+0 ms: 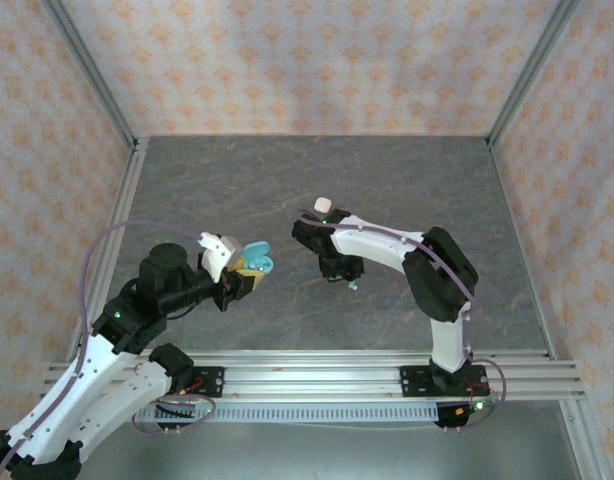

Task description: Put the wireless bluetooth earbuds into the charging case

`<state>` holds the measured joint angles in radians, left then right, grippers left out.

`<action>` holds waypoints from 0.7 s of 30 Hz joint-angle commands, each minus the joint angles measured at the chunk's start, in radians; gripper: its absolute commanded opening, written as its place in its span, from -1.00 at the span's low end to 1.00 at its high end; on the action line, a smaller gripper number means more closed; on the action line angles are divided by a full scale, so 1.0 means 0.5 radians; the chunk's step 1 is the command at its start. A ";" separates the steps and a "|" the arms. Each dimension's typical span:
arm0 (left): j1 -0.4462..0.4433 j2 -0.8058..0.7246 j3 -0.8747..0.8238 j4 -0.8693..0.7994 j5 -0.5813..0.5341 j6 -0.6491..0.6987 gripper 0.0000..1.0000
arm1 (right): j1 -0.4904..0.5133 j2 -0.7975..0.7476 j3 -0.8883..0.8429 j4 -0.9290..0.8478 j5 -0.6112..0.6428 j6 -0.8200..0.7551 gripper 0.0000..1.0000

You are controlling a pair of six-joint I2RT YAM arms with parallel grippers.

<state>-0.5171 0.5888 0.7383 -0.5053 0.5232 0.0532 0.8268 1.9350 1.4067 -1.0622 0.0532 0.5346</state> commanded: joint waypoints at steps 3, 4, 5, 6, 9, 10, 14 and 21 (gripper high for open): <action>-0.004 -0.030 0.031 -0.026 -0.015 0.032 -0.70 | 0.010 0.084 0.046 -0.073 0.045 -0.033 -0.44; -0.003 -0.030 0.030 -0.030 -0.017 0.034 -0.70 | 0.009 0.089 0.044 -0.072 0.047 -0.033 -0.44; -0.003 -0.033 0.030 -0.030 -0.019 0.036 -0.70 | 0.009 0.093 0.039 -0.072 0.047 -0.032 -0.44; -0.006 -0.033 0.027 -0.030 -0.019 0.036 -0.70 | 0.009 0.095 0.035 -0.070 0.050 -0.037 -0.44; -0.003 -0.029 0.020 -0.027 -0.019 0.032 -0.70 | 0.001 0.095 0.009 -0.068 0.052 -0.033 -0.44; -0.003 -0.030 0.020 -0.024 -0.018 0.032 -0.70 | -0.002 0.094 -0.004 -0.064 0.053 -0.033 -0.44; -0.003 -0.030 0.017 -0.027 -0.019 0.029 -0.70 | -0.018 0.077 -0.072 -0.028 0.029 -0.033 -0.43; -0.005 -0.030 0.021 -0.030 -0.021 0.024 -0.70 | -0.042 0.069 -0.136 0.010 0.001 -0.038 -0.44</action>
<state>-0.5171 0.5842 0.7383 -0.5125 0.5209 0.0532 0.8131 1.9778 1.3525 -1.0580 0.0456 0.5232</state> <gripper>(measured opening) 0.313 0.281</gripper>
